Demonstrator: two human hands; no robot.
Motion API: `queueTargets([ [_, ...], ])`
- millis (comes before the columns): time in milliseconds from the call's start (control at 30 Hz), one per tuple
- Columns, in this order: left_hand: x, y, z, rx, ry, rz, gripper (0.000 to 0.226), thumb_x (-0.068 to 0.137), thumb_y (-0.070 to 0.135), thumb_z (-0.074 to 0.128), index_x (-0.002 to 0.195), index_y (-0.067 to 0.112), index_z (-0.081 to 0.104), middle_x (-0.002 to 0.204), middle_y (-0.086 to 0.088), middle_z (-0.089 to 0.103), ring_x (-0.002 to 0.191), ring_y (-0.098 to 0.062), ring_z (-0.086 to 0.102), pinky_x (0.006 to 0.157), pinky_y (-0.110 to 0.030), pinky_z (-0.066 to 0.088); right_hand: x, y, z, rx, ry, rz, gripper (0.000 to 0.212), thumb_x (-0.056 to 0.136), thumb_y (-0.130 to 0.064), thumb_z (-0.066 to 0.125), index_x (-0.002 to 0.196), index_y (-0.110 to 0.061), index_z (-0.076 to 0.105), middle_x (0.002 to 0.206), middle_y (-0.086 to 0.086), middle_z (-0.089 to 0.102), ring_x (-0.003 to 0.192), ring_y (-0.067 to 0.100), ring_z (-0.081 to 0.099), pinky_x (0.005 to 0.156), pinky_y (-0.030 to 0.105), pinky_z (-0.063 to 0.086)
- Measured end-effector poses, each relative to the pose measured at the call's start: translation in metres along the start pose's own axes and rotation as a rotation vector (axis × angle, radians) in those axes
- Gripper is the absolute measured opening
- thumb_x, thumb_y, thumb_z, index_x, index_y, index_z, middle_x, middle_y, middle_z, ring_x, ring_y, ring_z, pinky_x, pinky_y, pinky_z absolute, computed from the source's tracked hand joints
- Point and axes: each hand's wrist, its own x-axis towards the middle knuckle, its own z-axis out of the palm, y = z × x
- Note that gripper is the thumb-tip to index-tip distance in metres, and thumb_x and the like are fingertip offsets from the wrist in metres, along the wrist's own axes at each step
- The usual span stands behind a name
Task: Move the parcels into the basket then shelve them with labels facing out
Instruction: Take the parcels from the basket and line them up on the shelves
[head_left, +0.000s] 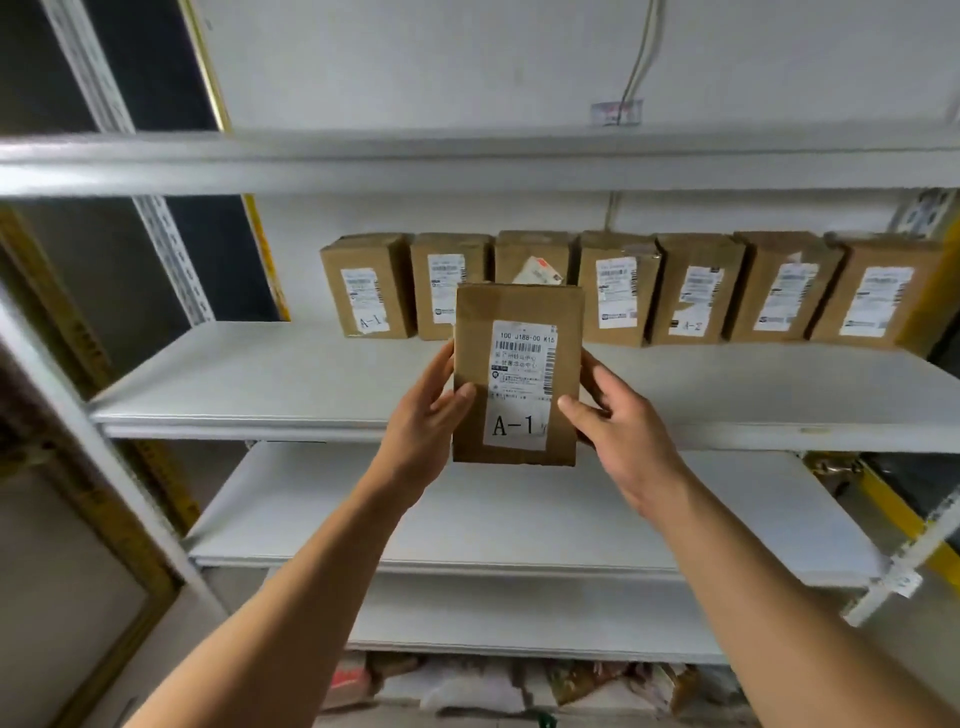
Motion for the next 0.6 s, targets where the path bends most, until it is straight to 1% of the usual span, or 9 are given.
queueTargets([
  [133,0.014,-0.010,-0.066,0.009,0.061,0.005,0.057,0.112,0.017,0.049,0.163,0.038,0.034,0.152,0.016,0.057,0.134,-0.007,0.060,0.106,-0.046,0.057,0.036,-0.001,0.066,0.021,-0.027,-0.019,0.059,0.104,-0.012,0.066,0.155,-0.036,0.050,0.140,-0.025,0.063,0.123,-0.003,0.065,0.105,0.031,0.055],
  [200,0.020,-0.016,-0.098,0.024,0.090,-0.001,0.057,0.112,0.020,0.050,0.163,0.041,0.034,0.149,0.022,0.058,0.129,-0.001,0.061,0.103,-0.042,0.057,0.054,0.001,0.098,0.018,-0.036,-0.023,0.056,0.103,-0.012,0.066,0.154,-0.033,0.052,0.141,-0.017,0.066,0.124,0.003,0.066,0.106,0.035,0.056],
  [267,0.027,-0.022,-0.127,0.041,0.106,0.000,0.057,0.112,0.021,0.050,0.163,0.042,0.034,0.145,0.025,0.060,0.128,-0.001,0.062,0.101,-0.040,0.058,0.071,0.005,0.128,0.013,-0.030,-0.025,0.054,0.102,-0.011,0.067,0.151,-0.031,0.055,0.138,-0.014,0.068,0.124,0.002,0.066,0.108,0.038,0.055],
  [333,0.034,-0.028,-0.152,0.054,0.131,-0.012,0.058,0.112,0.021,0.051,0.163,0.041,0.034,0.140,0.028,0.063,0.128,-0.001,0.062,0.102,-0.039,0.058,0.087,0.008,0.155,0.003,-0.021,-0.013,0.054,0.102,-0.011,0.068,0.148,-0.036,0.057,0.134,-0.017,0.069,0.123,-0.001,0.065,0.110,0.040,0.053],
  [367,0.037,-0.031,-0.163,0.063,0.149,-0.025,0.058,0.111,0.021,0.051,0.163,0.042,0.034,0.136,0.031,0.064,0.127,0.000,0.063,0.102,-0.039,0.058,0.095,0.010,0.168,-0.005,-0.017,-0.008,0.056,0.101,-0.011,0.068,0.148,-0.039,0.056,0.134,-0.017,0.070,0.125,0.001,0.065,0.111,0.041,0.053],
  [400,0.040,-0.034,-0.173,0.074,0.161,-0.033,0.058,0.111,0.021,0.051,0.162,0.043,0.035,0.134,0.034,0.064,0.125,0.002,0.062,0.102,-0.040,0.058,0.103,0.013,0.180,0.004,-0.026,-0.008,0.057,0.101,-0.009,0.068,0.147,-0.040,0.057,0.134,-0.015,0.070,0.127,0.004,0.064,0.112,0.042,0.053],
  [500,0.049,-0.043,-0.202,0.104,0.205,-0.029,0.055,0.111,0.017,0.051,0.157,0.046,0.040,0.124,0.040,0.066,0.119,0.008,0.064,0.103,-0.038,0.056,0.127,0.019,0.211,0.033,-0.076,0.010,0.057,0.101,-0.005,0.066,0.146,-0.039,0.057,0.131,-0.009,0.073,0.128,0.007,0.064,0.111,0.043,0.053],
  [567,0.056,-0.050,-0.221,0.104,0.250,-0.054,0.056,0.111,0.017,0.051,0.159,0.043,0.038,0.122,0.039,0.067,0.119,0.006,0.065,0.103,-0.038,0.056,0.144,0.024,0.233,0.037,-0.107,0.010,0.055,0.101,-0.006,0.067,0.139,-0.045,0.062,0.129,-0.009,0.075,0.127,0.010,0.066,0.110,0.045,0.054],
  [600,0.059,-0.054,-0.230,0.106,0.274,-0.072,0.057,0.111,0.019,0.051,0.161,0.043,0.037,0.126,0.036,0.067,0.123,0.001,0.065,0.104,-0.040,0.056,0.153,0.027,0.243,0.038,-0.119,0.011,0.055,0.101,-0.006,0.067,0.131,-0.052,0.064,0.127,-0.009,0.075,0.124,0.010,0.068,0.109,0.046,0.055],
])
